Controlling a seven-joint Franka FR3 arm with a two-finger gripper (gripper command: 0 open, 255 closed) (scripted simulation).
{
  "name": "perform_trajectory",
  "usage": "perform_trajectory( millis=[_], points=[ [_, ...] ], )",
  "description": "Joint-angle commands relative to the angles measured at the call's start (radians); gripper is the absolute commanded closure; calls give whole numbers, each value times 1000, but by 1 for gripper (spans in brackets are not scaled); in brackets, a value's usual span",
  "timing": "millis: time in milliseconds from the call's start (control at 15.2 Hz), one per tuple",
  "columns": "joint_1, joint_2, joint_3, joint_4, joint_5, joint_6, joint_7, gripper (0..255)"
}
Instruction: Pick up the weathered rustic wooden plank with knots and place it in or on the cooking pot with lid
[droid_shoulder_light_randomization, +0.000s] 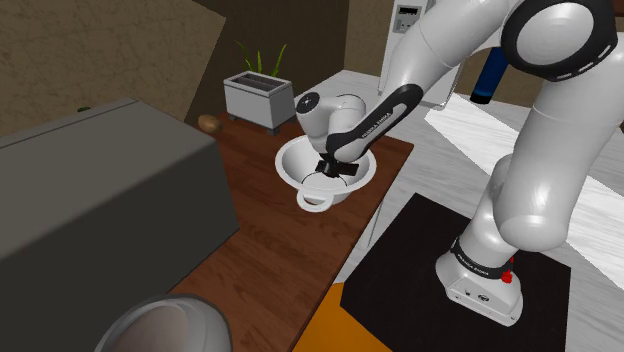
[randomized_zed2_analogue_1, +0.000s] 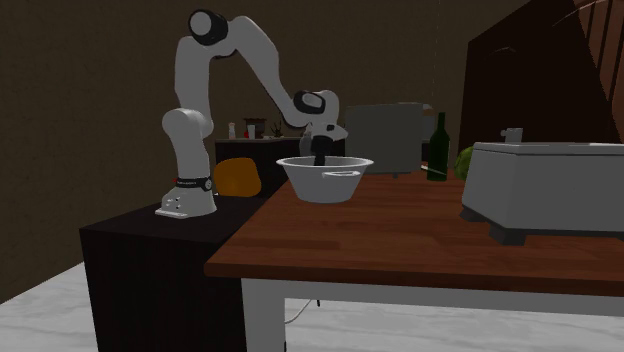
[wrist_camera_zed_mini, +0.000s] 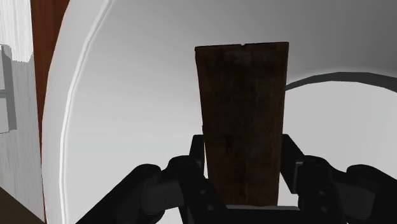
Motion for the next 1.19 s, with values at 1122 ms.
perform_trajectory(
  millis=[1122],
  points=[
    [11, -170, 13, 76, 69, -224, -123, 255]
  ],
)
